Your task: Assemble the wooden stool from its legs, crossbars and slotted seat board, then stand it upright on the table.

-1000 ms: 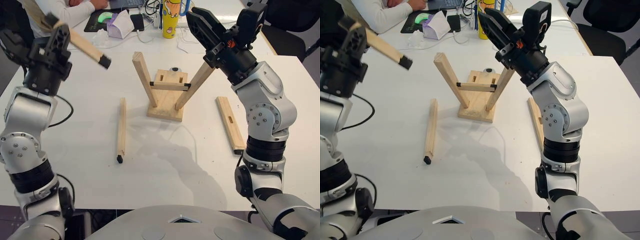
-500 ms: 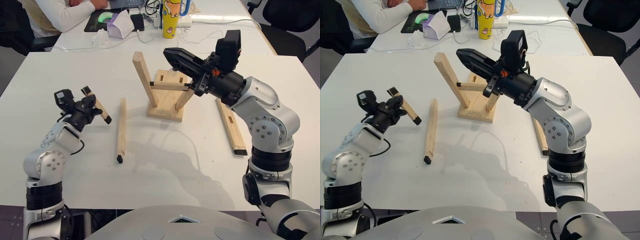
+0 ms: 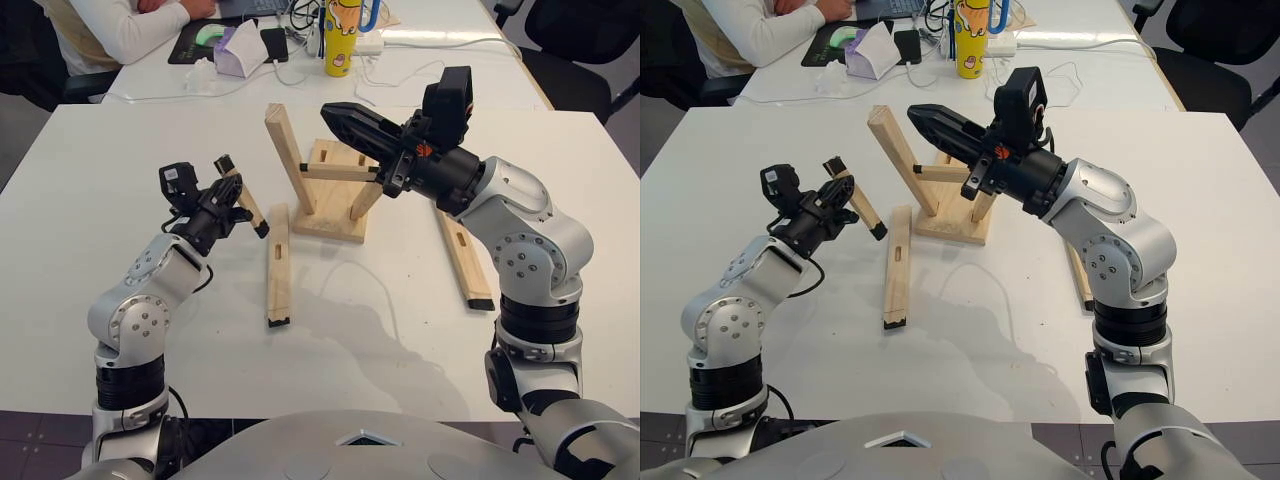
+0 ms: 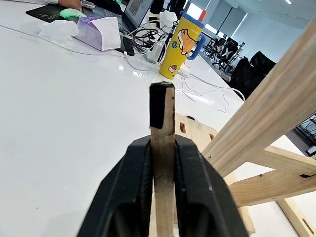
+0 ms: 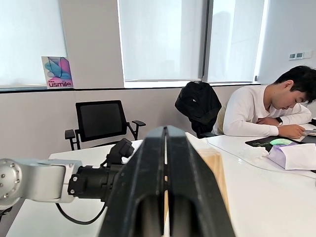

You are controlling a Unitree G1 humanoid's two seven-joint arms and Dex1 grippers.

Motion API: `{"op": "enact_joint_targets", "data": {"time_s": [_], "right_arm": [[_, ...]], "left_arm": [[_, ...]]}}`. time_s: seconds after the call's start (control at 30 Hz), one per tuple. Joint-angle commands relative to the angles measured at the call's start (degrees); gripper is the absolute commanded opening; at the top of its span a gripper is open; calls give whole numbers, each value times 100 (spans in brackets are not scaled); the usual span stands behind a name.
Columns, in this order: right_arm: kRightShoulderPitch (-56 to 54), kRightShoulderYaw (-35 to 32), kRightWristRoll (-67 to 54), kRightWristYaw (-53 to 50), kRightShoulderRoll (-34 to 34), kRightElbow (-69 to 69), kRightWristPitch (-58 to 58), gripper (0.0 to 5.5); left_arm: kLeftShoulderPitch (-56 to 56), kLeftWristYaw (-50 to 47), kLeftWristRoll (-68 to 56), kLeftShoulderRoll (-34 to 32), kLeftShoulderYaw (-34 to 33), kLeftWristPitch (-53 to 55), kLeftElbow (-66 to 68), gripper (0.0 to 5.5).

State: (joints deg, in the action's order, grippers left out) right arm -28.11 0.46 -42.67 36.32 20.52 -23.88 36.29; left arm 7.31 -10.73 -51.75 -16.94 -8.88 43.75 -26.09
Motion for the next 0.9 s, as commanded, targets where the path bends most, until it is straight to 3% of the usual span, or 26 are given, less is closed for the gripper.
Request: {"op": "enact_joint_targets", "data": {"time_s": [0.03, 0.47, 0.9], "right_arm": [[28, -17, 69, -14, 19, 59, -55, 0], [72, -28, 152, -149, -74, 78, -144, 0], [54, -103, 107, -259, -129, 95, -144, 0]], "left_arm": [[53, 0, 67, 18, -120, 138, -29, 44], [-410, -745, -310, 1480, -325, -178, -175, 44], [-1036, -827, 604, 1614, -25, -288, -76, 44]]}}
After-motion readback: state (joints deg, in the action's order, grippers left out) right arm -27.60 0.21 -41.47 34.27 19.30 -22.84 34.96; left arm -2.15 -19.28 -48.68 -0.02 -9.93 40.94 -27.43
